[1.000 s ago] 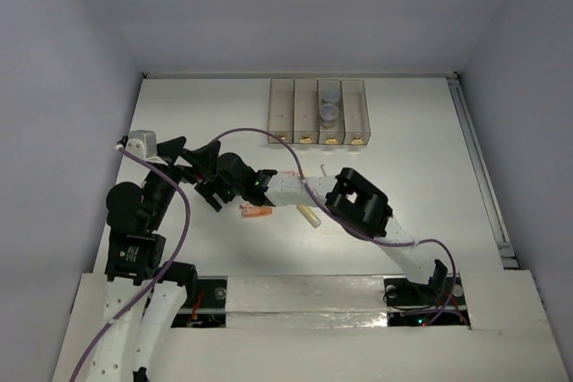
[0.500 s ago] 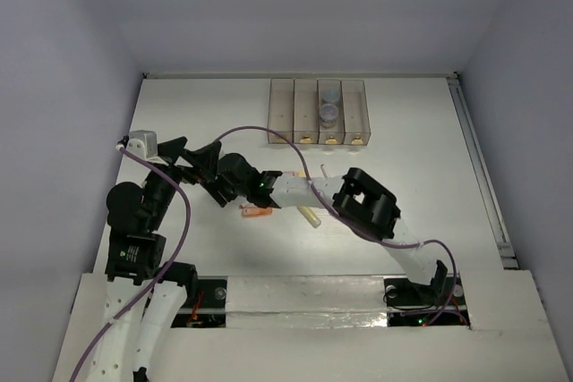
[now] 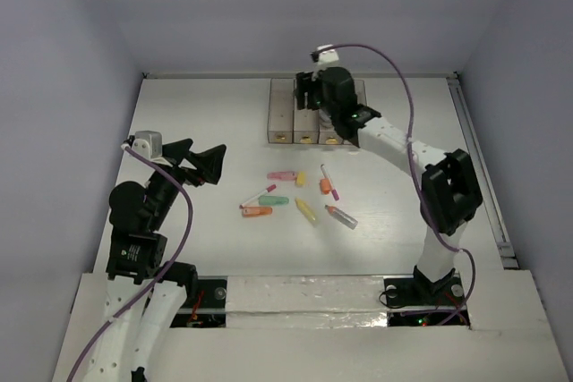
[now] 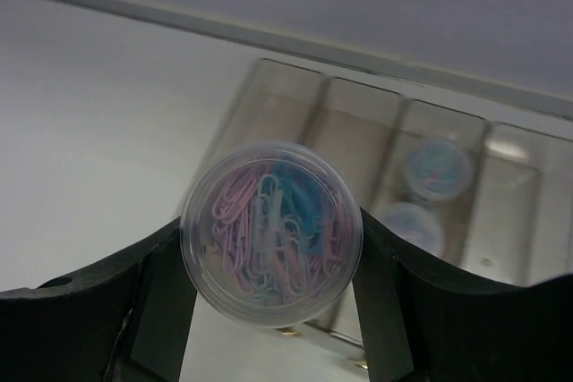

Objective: Sort the stationery into containers
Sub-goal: Place the stationery in the storage box, then pick up the stationery from the center of the board, then place the stationery in the storage box.

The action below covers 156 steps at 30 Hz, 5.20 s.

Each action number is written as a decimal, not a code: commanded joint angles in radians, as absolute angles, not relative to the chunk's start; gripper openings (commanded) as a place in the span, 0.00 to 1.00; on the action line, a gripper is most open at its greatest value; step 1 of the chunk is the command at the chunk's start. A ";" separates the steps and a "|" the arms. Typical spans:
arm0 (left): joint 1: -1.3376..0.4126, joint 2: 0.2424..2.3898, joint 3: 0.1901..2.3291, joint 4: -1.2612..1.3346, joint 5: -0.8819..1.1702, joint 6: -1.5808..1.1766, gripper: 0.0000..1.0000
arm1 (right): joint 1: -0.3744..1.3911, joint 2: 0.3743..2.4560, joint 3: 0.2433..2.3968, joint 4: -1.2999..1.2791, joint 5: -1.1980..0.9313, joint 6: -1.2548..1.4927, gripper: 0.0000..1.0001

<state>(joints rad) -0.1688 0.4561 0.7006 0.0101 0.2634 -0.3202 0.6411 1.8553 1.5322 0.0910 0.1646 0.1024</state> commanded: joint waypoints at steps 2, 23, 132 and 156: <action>-0.175 0.466 0.698 0.061 0.288 -0.324 0.99 | 0.543 1.841 1.471 0.072 0.155 0.147 0.47; -0.175 0.480 0.696 0.064 0.299 -0.325 0.99 | 0.422 1.931 1.413 0.006 0.144 0.193 0.47; -0.175 0.442 0.693 0.049 0.291 -0.316 0.99 | 0.570 1.809 1.434 0.058 0.065 0.042 0.14; -0.175 0.457 0.698 0.052 0.298 -0.314 0.99 | 0.204 2.080 1.727 -0.212 -0.031 0.118 0.28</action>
